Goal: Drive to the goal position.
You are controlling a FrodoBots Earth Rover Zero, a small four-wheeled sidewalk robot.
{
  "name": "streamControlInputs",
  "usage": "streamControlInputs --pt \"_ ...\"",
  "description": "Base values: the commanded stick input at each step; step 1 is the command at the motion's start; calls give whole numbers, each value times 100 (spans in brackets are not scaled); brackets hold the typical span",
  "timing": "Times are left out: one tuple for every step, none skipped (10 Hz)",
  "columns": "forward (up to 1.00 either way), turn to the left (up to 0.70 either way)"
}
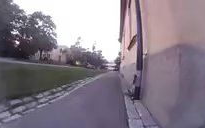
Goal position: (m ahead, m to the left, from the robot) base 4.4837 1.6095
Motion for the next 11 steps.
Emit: streamControlInputs --pt "85 0" --pt "85 -13" --pt "85 -27" --pt "85 -27" --pt "85 -27" --pt "85 -27" --pt "85 0" --pt "85 0" --pt "85 0" --pt "85 0" --pt "85 0"
